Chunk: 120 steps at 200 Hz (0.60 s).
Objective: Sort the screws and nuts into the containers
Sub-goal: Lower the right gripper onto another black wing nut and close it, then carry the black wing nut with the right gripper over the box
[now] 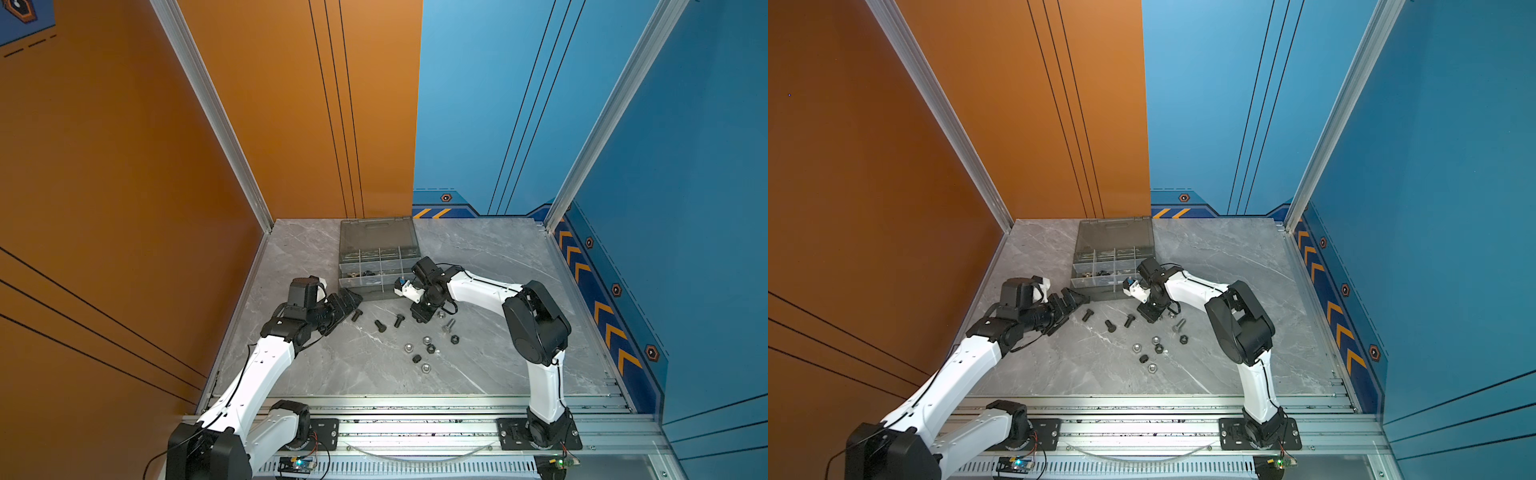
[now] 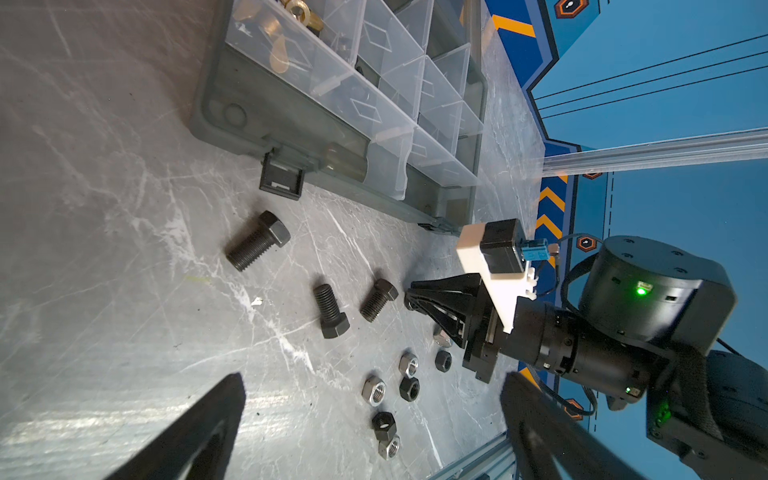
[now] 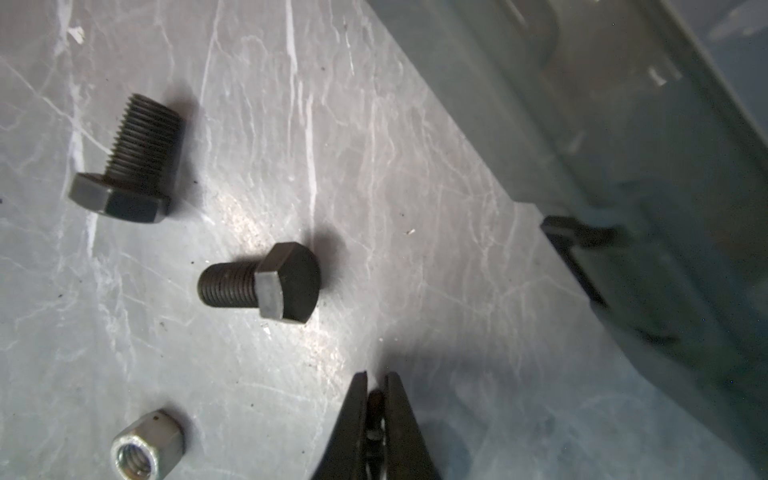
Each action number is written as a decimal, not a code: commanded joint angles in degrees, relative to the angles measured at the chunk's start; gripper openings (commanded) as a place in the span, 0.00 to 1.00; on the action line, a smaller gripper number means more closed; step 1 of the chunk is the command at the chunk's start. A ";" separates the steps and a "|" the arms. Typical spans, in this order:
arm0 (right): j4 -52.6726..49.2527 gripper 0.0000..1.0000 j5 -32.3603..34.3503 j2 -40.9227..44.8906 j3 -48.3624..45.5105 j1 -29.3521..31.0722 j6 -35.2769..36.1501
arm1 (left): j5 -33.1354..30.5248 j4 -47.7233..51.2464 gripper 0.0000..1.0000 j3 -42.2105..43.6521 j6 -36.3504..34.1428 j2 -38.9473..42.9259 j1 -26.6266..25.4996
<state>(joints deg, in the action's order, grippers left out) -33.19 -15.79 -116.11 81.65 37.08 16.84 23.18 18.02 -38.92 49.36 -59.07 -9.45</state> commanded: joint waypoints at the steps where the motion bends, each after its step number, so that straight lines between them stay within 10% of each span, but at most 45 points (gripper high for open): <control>1: -0.21 0.04 -0.28 -0.70 1.61 -0.17 -0.91 | -0.34 0.44 0.98 -0.90 -0.28 -0.36 -0.43; 120: 4.52 0.00 -12.94 5.27 6.12 -2.14 -6.66 | -0.08 0.20 0.98 -0.48 -0.32 -0.43 -0.25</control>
<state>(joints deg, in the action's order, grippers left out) -31.75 -23.86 -114.83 84.29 35.24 12.71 23.20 18.00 -38.92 49.36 -59.37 -9.45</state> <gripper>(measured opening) 0.054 0.978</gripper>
